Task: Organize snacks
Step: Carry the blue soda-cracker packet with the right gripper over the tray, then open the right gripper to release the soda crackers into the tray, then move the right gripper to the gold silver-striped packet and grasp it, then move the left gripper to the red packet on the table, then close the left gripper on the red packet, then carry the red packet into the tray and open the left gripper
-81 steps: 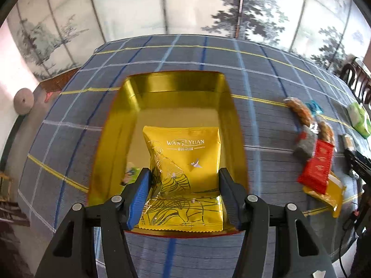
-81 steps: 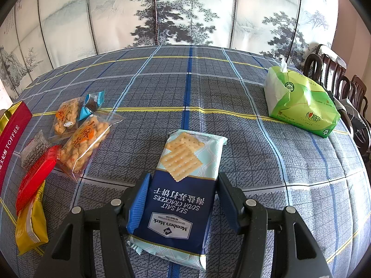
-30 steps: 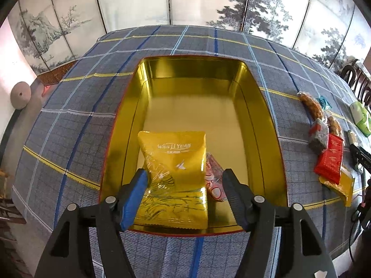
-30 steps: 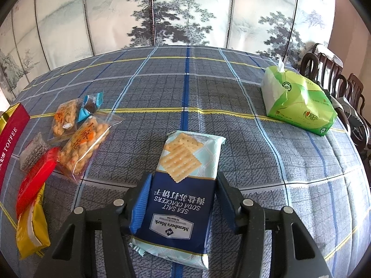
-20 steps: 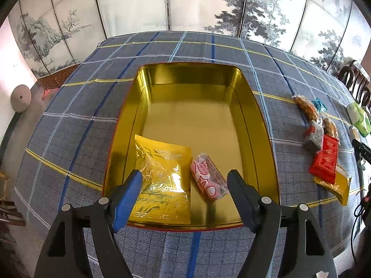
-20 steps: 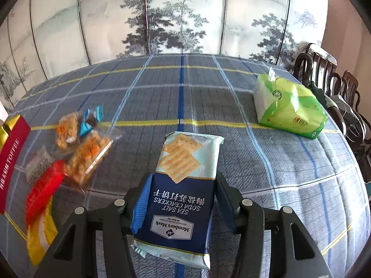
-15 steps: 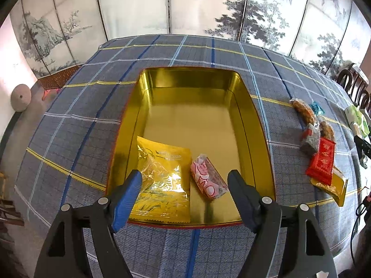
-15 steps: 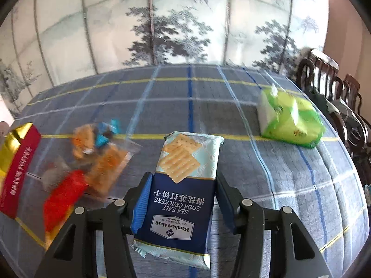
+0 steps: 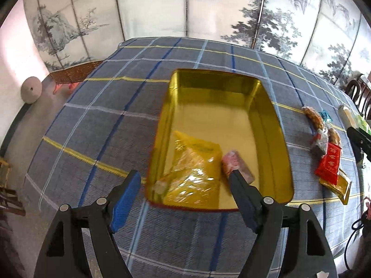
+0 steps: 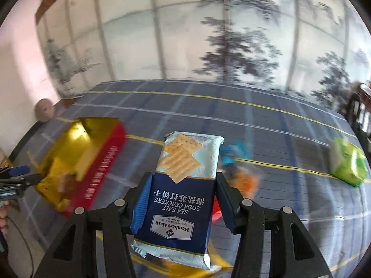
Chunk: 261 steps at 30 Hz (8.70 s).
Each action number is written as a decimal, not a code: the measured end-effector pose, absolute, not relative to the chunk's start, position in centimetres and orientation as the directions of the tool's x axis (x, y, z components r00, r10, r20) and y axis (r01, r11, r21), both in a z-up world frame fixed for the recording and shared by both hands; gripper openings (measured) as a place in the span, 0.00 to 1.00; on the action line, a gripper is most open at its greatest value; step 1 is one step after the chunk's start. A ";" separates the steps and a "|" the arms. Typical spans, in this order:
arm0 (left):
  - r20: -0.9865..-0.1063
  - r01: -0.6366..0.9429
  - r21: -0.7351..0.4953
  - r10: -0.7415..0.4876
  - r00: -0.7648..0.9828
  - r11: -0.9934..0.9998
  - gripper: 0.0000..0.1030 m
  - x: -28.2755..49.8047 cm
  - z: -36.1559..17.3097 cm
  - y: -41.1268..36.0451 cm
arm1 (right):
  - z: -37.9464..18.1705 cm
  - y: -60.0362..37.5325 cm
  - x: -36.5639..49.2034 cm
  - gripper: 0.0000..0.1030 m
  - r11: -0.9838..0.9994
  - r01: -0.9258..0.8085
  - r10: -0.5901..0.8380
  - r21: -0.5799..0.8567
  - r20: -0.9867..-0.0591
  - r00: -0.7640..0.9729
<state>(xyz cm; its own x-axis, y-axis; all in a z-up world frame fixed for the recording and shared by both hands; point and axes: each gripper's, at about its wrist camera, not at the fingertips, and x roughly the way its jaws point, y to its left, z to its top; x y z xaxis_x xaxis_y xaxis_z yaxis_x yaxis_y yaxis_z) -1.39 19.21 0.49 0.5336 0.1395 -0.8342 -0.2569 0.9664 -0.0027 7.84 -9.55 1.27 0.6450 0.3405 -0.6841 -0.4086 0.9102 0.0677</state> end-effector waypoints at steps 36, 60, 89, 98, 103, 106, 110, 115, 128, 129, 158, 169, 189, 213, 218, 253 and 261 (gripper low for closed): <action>-0.841 -0.492 -0.021 0.251 0.480 0.870 0.74 -8.6 0.6 27.5 | -0.8 7.2 4.6 0.52 0.743 -0.668 0.466 0.047 -0.753 0.465; -0.849 -0.484 -0.029 0.235 0.474 0.874 0.74 -9.1 0.6 27.1 | -3.2 9.5 4.5 0.50 0.726 -0.687 0.443 0.039 -0.790 0.423; -0.840 -0.326 -0.022 0.160 0.519 0.945 0.74 -5.2 1.2 20.1 | -1.3 -7.1 7.1 0.59 0.887 -0.461 0.306 0.027 -0.782 0.543; -0.838 -0.268 -0.009 0.139 0.528 0.963 0.74 -4.0 1.5 17.4 | -3.7 -11.7 7.2 0.61 0.879 -0.476 0.262 0.007 -0.842 0.472; -0.838 -0.253 -0.004 0.135 0.528 0.967 0.74 -3.8 1.6 16.5 | -4.6 -12.6 7.2 0.66 0.850 -0.523 0.295 0.059 -0.876 0.382; -0.841 -0.248 -0.001 0.133 0.525 0.969 0.74 -3.8 1.5 16.1 | -5.2 -12.3 7.4 0.66 0.831 -0.554 0.289 0.059 -0.896 0.338; -0.844 -0.243 0.007 0.137 0.519 0.970 0.75 -3.9 1.4 15.7 | -6.0 -11.4 7.6 0.66 0.783 -0.621 0.284 0.046 -0.914 0.290; -0.845 -0.242 0.014 0.141 0.515 0.970 0.75 -4.0 1.4 15.4 | -6.9 -10.3 7.4 0.66 0.744 -0.668 0.249 -0.001 -0.928 0.278; -0.845 -0.209 0.011 0.121 0.520 0.978 0.76 -3.7 1.5 13.9 | -6.7 -12.1 5.4 0.54 0.764 -0.645 0.264 0.011 -0.918 0.296; -0.845 -0.203 0.011 0.117 0.521 0.979 0.76 -3.5 1.5 13.6 | -6.7 -12.4 5.1 0.54 0.767 -0.641 0.265 0.015 -0.918 0.296; -0.828 0.188 0.002 -0.104 0.551 0.982 0.76 2.0 -0.1 -1.4 | -7.4 -22.7 11.8 0.53 0.970 -0.238 0.107 -0.052 -0.786 0.609; -0.834 0.301 -0.011 -0.175 0.524 0.954 0.76 5.1 -2.2 -5.3 | -7.7 -25.6 13.3 0.53 0.980 -0.196 0.113 -0.016 -0.769 0.629; -0.885 0.327 -0.009 -0.160 0.438 0.945 0.64 9.1 -6.1 -8.5 | -7.8 -26.1 13.5 0.55 0.982 -0.187 0.112 -0.010 -0.770 0.628; -0.887 0.308 -0.005 -0.146 0.437 0.952 0.41 6.8 -5.6 -8.9 | -7.8 -26.1 13.5 0.55 0.982 -0.187 0.111 -0.011 -0.770 0.629; -0.892 0.290 -0.024 -0.151 0.427 0.957 0.41 5.9 -5.4 -8.3 | -7.8 -26.1 13.5 0.55 0.982 -0.187 0.111 -0.011 -0.770 0.628; -0.800 -0.041 0.011 0.033 0.599 0.999 0.41 3.9 3.2 5.5 | -7.8 -26.1 13.5 0.55 0.982 -0.186 0.110 -0.012 -0.770 0.628; -0.815 -0.164 0.030 0.120 0.567 0.986 0.41 4.3 1.9 11.0 | -7.8 -26.1 13.5 0.55 0.982 -0.186 0.109 -0.012 -0.770 0.628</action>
<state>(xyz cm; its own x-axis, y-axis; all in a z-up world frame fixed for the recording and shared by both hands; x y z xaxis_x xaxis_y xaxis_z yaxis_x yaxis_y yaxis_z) 4.30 10.99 1.93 0.5671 0.1196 -0.8149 -0.1643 0.9859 0.0303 13.48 -26.08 -7.81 0.6280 0.1093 -0.7705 -0.1860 0.9825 -0.0122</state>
